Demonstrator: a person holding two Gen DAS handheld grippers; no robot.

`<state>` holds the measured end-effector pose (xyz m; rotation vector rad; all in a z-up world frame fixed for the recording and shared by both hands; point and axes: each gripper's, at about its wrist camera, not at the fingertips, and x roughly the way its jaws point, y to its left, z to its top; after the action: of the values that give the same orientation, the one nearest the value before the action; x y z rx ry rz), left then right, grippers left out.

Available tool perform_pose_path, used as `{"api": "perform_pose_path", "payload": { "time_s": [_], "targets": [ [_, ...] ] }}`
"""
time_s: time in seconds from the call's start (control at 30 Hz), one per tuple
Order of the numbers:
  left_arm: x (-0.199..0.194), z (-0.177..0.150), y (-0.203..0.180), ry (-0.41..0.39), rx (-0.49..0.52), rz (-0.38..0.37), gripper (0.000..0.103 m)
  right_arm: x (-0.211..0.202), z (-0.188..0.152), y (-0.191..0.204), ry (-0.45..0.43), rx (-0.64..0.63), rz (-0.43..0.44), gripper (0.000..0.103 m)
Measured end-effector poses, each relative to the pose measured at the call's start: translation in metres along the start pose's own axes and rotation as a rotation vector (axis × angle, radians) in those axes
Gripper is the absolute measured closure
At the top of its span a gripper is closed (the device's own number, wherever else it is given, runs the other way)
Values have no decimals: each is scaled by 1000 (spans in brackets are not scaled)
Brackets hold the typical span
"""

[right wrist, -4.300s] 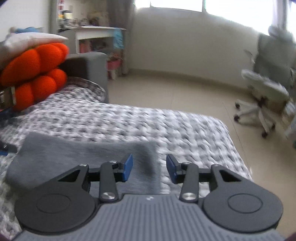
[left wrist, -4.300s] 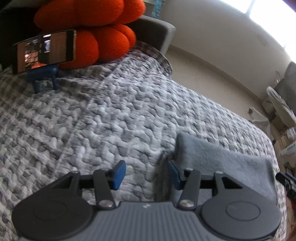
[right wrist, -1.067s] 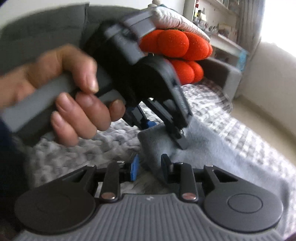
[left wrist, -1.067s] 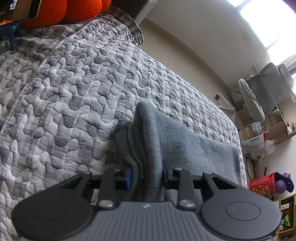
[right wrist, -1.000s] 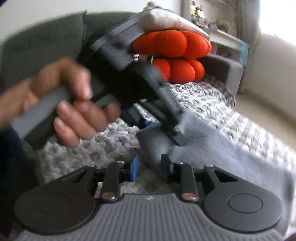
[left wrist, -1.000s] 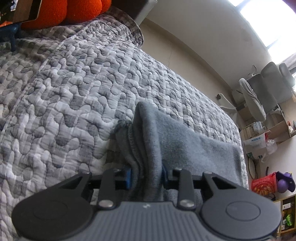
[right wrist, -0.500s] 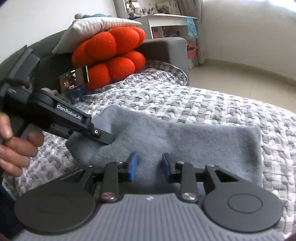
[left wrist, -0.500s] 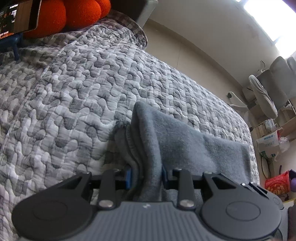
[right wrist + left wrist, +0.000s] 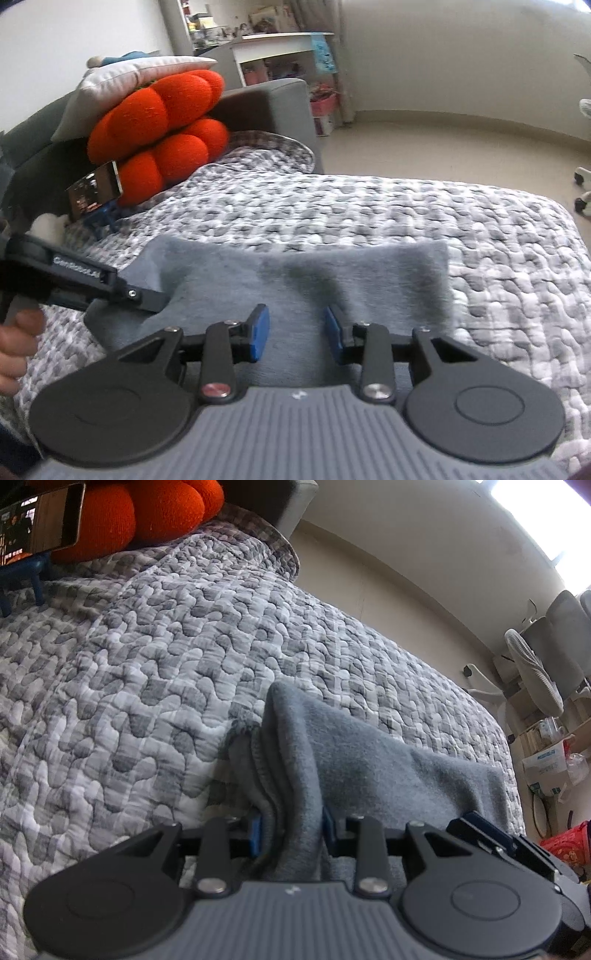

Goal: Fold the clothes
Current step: 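Move the open right gripper to the opposite end of the sweatshirt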

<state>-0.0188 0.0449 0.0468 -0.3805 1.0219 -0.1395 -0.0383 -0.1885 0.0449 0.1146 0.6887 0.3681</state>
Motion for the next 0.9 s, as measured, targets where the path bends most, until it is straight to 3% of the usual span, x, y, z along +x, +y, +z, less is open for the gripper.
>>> {"api": "perform_pose_path", "payload": {
  "time_s": [0.43,0.67,0.9],
  "targets": [
    [0,1,1,-1,1,7,67,0,3,4,36,-32,-98,67],
    [-1,1,5,3,-5,-9,66,-8,6,-12,62,65,-82,68],
    [-2,-1,5,-4,6,-9,64,-21,3,-25,59,83,-85,68]
  ]
}}
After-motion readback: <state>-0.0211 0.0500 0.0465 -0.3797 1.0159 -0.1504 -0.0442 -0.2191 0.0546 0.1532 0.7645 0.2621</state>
